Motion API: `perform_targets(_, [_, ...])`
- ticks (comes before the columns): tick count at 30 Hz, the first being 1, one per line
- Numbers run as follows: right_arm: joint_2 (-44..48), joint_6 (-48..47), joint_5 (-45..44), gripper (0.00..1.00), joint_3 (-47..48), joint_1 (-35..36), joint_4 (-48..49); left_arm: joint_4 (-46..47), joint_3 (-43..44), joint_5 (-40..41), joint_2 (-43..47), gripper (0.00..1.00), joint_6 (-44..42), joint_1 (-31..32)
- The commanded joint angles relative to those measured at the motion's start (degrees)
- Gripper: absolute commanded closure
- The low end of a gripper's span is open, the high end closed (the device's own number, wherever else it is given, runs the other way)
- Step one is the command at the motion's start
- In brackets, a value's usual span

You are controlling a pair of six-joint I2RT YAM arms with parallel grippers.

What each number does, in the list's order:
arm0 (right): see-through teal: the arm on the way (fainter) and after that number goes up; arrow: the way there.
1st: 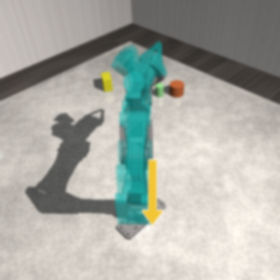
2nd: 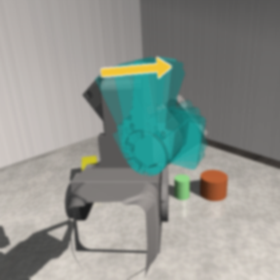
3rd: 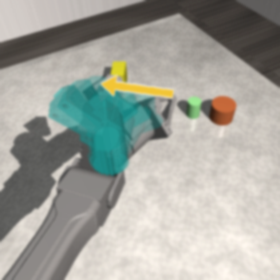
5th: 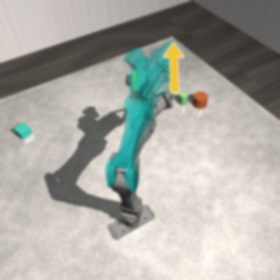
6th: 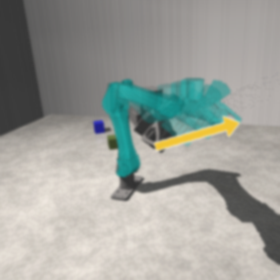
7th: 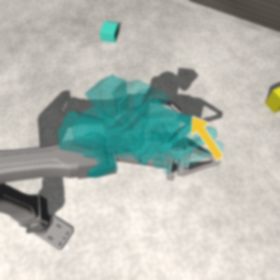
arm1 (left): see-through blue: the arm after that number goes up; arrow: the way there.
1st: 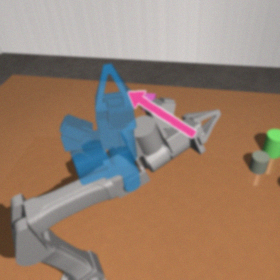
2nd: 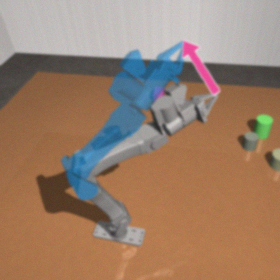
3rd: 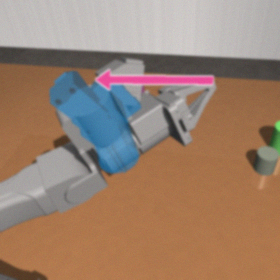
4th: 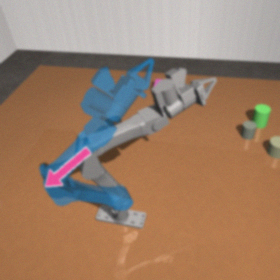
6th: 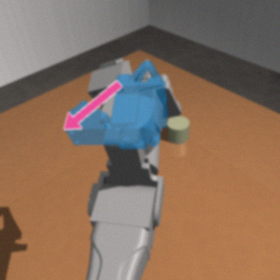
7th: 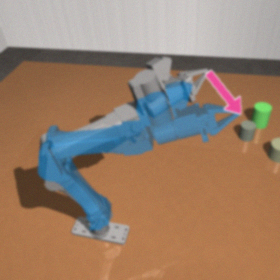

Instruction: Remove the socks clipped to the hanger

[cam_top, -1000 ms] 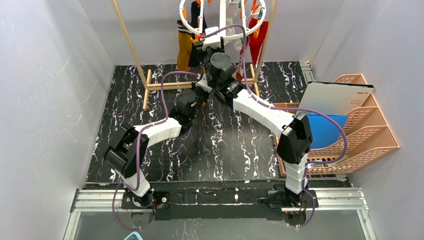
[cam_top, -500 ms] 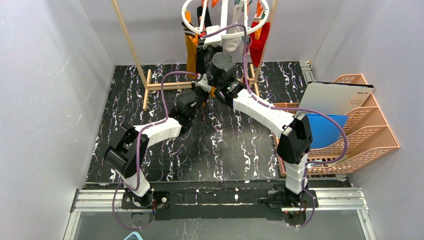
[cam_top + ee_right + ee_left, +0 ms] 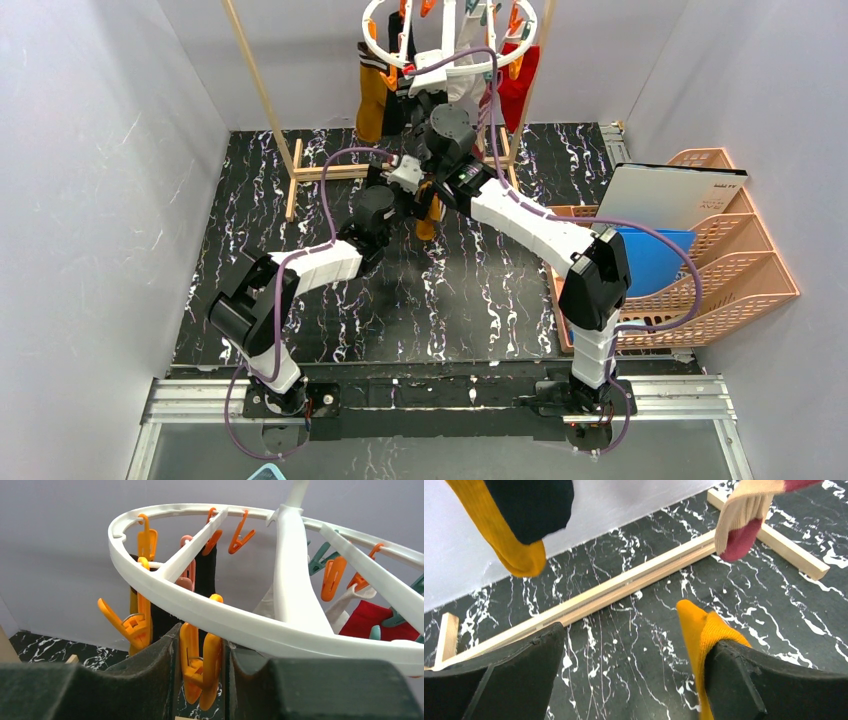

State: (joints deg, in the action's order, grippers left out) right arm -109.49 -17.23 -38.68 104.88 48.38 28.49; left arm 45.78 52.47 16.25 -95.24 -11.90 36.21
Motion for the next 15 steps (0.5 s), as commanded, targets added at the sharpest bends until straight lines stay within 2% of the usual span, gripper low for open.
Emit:
perform_targets(1, [4.4, 0.5, 2.1, 0.48, -0.4, -0.4, 1.3, -0.7, -2.4, 3.7, 3.4, 0.02, 3.5, 0.4])
perform_targets(2, [4.6, 0.8, 2.8, 0.34, -0.3, -0.4, 0.5, -0.6, -2.9, 3.9, 3.6, 0.02, 3.7, 0.4])
perform_targets(3, [4.8, 1.1, 3.4, 0.25, -0.3, -0.4, -0.3, -0.2, -3.2, 4.0, 3.7, 0.02, 3.8, 0.4])
perform_targets(5, [5.4, 1.8, 4.8, 0.16, -0.5, -0.5, -2.0, 0.6, -3.6, 3.8, 4.0, 0.02, 3.9, 0.4])
perform_targets(11, [10.4, 4.6, 11.1, 0.01, -4.4, -0.8, -4.6, 2.4, -3.7, 4.2, 3.8, 0.01, 1.5, 0.5])
perform_targets(15, [13.3, 6.1, 13.3, 0.01, -6.6, -0.8, -6.9, -0.8, -1.0, 12.3, 1.3, 0.01, -9.6, 3.7])
